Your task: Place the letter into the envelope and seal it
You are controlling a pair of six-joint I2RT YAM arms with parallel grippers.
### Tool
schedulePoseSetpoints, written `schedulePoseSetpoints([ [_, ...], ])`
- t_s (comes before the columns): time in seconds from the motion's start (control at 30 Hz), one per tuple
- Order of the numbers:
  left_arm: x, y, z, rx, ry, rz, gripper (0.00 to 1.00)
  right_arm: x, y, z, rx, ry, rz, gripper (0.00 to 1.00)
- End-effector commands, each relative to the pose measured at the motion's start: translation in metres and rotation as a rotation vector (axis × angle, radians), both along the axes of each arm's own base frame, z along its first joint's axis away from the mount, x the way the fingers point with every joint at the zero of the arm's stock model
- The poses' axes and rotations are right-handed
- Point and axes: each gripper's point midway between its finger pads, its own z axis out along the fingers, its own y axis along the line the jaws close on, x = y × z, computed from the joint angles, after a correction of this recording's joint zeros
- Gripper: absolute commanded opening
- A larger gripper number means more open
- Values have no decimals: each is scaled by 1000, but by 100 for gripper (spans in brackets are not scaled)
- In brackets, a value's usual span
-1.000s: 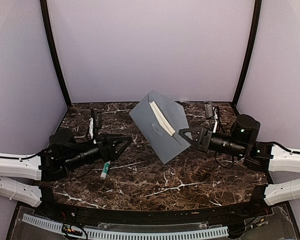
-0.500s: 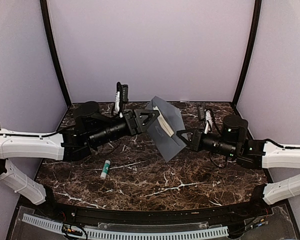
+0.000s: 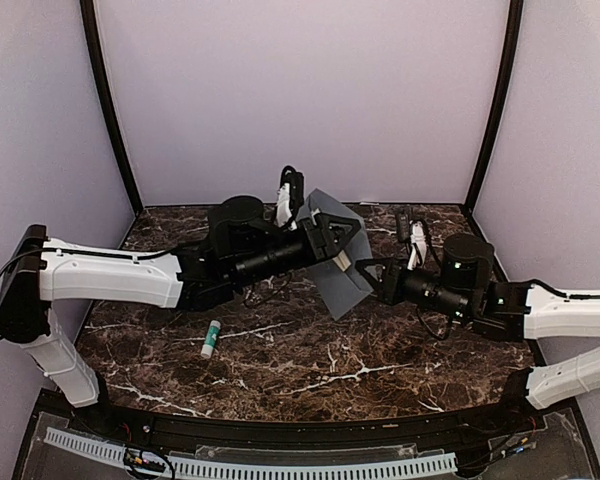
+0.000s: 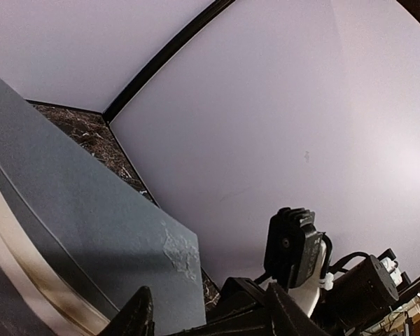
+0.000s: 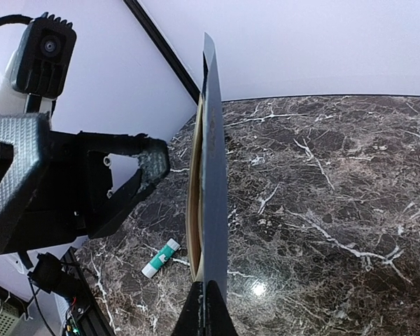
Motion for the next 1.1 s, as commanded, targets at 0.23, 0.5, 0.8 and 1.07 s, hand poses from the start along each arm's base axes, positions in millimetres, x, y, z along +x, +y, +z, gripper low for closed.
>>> schedulePoseSetpoints([
  [0.23, 26, 0, -20, 117, 83, 141, 53, -6, -6, 14, -45, -123, -51, 0],
  [0.5, 37, 9, -43, 223, 130, 228, 53, -10, -8, 17, -53, -150, -59, 0],
  [0.8, 1, 11, 13, 126, -56, 38, 57, -5, -19, 13, -50, -104, -122, 0],
  [1.07, -21, 94, 8, 199, -160, 149, 68, -20, -9, 13, -2, -20, -27, 0],
])
